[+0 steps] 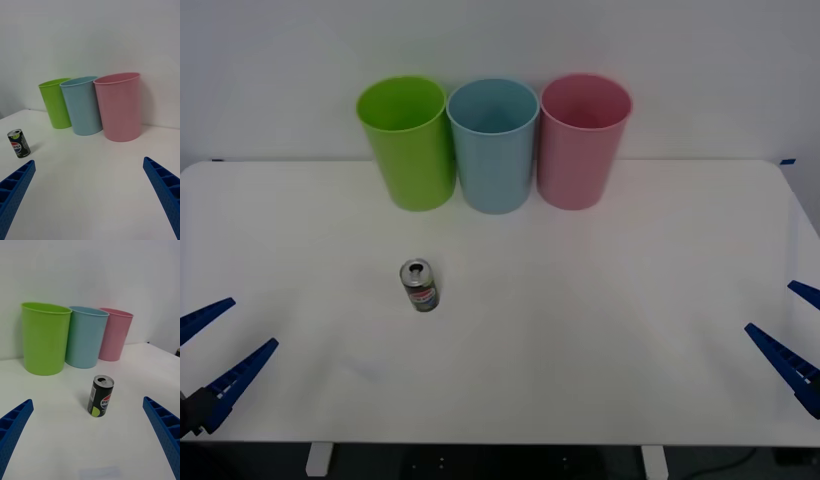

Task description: Grasp the object on the table and drop it into the matching bin: aluminum can to the light blue bin, PET bottle to the pink bin.

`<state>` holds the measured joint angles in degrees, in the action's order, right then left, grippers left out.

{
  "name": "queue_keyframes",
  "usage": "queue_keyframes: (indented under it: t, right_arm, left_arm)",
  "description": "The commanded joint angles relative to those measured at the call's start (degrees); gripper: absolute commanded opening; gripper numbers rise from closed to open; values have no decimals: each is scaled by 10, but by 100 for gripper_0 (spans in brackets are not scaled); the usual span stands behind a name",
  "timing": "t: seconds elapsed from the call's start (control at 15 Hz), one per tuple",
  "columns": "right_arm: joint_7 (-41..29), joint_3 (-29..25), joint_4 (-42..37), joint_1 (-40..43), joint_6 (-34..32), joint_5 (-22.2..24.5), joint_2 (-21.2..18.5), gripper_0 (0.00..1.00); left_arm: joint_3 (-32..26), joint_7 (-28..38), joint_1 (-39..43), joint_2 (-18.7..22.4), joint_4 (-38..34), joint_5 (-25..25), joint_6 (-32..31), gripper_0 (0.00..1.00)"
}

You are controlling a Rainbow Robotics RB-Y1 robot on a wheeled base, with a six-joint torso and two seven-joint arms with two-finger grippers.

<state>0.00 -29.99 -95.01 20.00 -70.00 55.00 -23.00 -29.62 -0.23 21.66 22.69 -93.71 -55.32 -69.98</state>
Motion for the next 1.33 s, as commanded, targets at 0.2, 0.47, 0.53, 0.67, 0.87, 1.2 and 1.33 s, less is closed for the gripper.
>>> queue_keyframes:
  t: [0.2,0.47,0.53,0.67,0.87,1.2,1.33]
  right_arm:
    - [0,0,0,0,0,0,0,100]
    - [0,0,0,0,0,0,0,100]
    - [0,0,0,0,0,0,0,100]
    - [0,0,0,0,0,0,0,100]
    - [0,0,0,0,0,0,0,100]
    - [0,0,0,0,0,0,0,100]
    - [0,0,0,0,0,0,0,100]
  left_arm:
    - [18,-12,10,-1,1,-51,15,100]
    - [39,-18,7,-15,12,-85,40,100]
    - [39,-19,4,-24,13,-94,44,100]
    - [40,-21,-1,-48,13,-115,56,100]
    - [47,-21,-11,-77,13,-137,71,100]
    - [70,-66,-50,-97,59,-146,88,100]
    - [80,-96,-78,-97,99,-146,90,100]
